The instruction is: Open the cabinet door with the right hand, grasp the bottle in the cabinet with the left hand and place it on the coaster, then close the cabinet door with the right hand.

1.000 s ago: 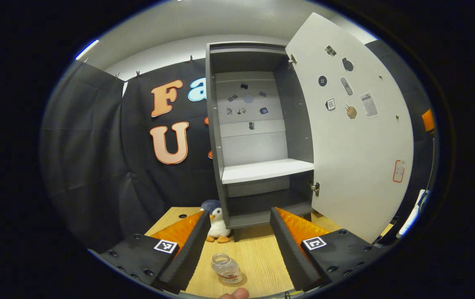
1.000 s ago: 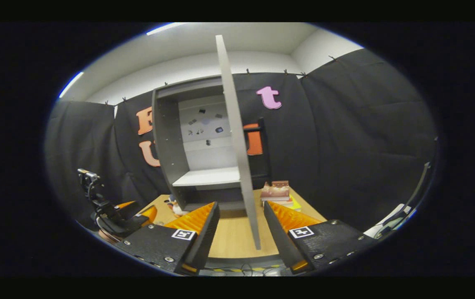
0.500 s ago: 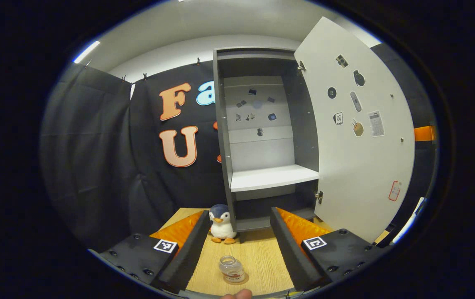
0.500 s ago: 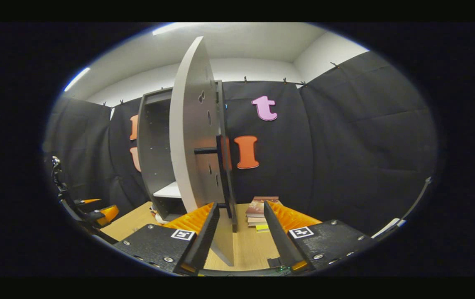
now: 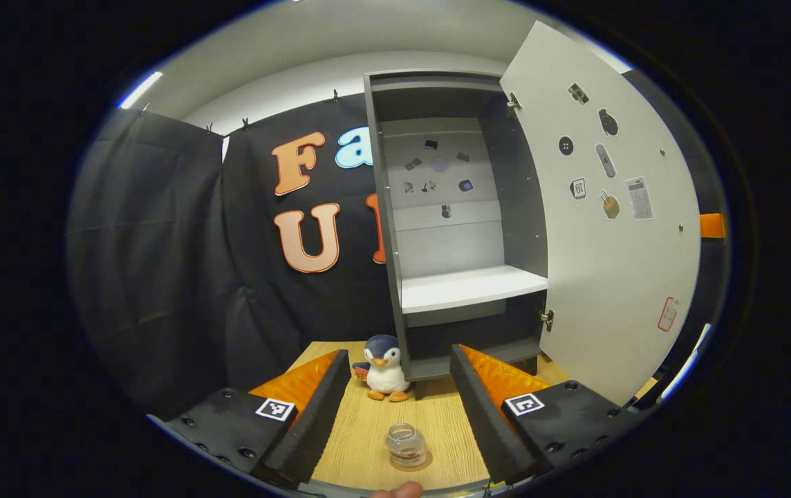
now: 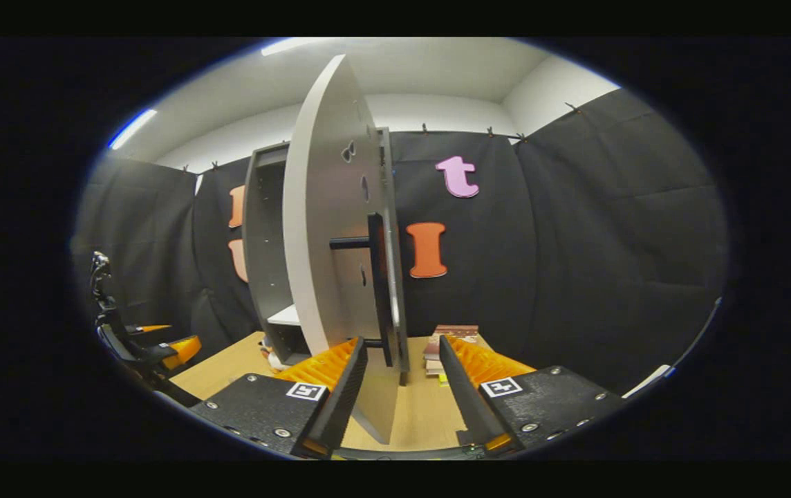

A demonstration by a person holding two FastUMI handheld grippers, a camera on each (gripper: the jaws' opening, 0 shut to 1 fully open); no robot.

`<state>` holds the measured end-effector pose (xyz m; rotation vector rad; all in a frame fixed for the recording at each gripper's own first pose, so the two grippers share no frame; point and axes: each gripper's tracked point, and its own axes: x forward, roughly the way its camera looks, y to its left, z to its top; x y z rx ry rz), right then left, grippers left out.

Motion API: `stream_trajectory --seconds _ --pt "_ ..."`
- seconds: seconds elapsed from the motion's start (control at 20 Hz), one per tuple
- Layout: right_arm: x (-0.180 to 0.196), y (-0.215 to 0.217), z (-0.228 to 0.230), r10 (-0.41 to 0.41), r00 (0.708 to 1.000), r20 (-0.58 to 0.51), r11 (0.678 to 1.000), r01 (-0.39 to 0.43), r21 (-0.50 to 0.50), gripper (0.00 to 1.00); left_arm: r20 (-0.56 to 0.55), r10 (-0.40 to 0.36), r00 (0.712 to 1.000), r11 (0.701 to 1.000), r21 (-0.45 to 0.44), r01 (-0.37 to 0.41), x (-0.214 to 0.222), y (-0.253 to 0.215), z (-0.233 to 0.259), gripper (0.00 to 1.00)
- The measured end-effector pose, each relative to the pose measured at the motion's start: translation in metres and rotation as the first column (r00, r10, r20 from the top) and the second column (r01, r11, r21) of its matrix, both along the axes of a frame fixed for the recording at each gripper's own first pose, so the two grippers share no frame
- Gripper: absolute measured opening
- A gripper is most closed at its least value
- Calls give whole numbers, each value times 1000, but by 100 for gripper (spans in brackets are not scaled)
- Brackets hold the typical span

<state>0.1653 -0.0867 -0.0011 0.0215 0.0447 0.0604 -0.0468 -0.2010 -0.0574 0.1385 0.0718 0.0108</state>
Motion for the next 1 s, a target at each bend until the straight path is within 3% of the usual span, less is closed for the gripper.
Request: stream_trajectory --seconds 0.25,0.55,0.9,1.0 --pt "-2 49 -10 112 994 -9 993 -112 42 67 7 28 1000 999 20 -28 2 22 -2 95" --pt "35 112 -6 171 985 2 985 -171 14 69 -31 104 994 994 -9 -105 13 73 -17 95" --pt "88 181 -16 223 975 11 971 -223 81 82 -47 186 981 981 -42 -188 34 136 -22 95" --pt "107 197 -17 225 974 30 972 -226 58 87 -47 202 978 978 -51 -205 44 153 -24 95"
